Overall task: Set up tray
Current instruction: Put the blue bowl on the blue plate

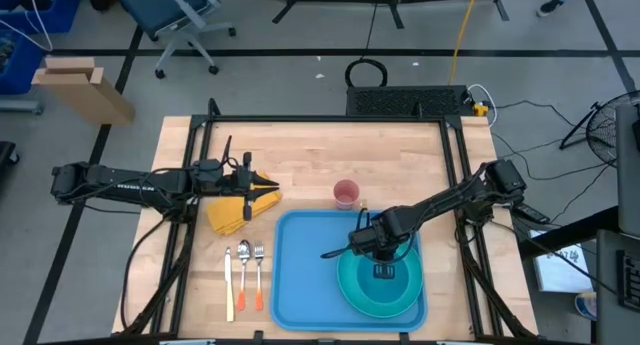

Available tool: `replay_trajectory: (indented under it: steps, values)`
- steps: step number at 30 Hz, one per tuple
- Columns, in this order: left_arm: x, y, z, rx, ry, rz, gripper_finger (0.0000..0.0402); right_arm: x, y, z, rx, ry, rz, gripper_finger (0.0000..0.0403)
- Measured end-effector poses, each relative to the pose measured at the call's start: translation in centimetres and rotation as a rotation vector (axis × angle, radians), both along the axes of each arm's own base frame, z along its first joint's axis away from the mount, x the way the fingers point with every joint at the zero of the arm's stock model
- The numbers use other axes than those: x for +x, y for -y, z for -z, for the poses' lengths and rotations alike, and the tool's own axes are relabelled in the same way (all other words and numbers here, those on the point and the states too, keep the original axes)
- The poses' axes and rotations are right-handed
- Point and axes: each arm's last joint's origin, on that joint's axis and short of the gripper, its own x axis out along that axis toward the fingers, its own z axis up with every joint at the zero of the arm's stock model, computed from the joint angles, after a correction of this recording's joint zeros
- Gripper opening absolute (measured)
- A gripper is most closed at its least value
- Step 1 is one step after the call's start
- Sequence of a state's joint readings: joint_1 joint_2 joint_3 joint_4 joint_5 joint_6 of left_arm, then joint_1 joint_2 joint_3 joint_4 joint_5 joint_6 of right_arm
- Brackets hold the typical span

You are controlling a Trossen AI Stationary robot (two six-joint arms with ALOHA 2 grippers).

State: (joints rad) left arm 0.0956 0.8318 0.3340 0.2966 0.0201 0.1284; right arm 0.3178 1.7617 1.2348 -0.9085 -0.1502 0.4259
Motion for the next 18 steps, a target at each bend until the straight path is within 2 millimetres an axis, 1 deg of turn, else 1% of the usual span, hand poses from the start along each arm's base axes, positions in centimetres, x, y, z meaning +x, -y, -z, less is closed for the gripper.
replay_trajectory:
  steps: [5,10,14,18]
  values:
    - [0.0,0.0,0.0,0.004,0.000,0.001,0.0047,0.0,0.3,-0.3,0.002,0.007,0.009,0.0064]
    - [0.0,0.0,0.0,0.004,-0.001,0.002,0.0047,-0.3,0.4,-1.4,0.016,0.049,0.008,0.0091]
    - [0.0,0.0,0.0,0.003,0.000,0.001,0.0047,-0.7,0.6,-2.8,0.034,0.091,0.017,0.0112]
    - [0.0,0.0,0.0,-0.001,0.000,0.001,0.0047,-1.5,0.8,-4.8,0.057,0.154,0.035,0.0129]
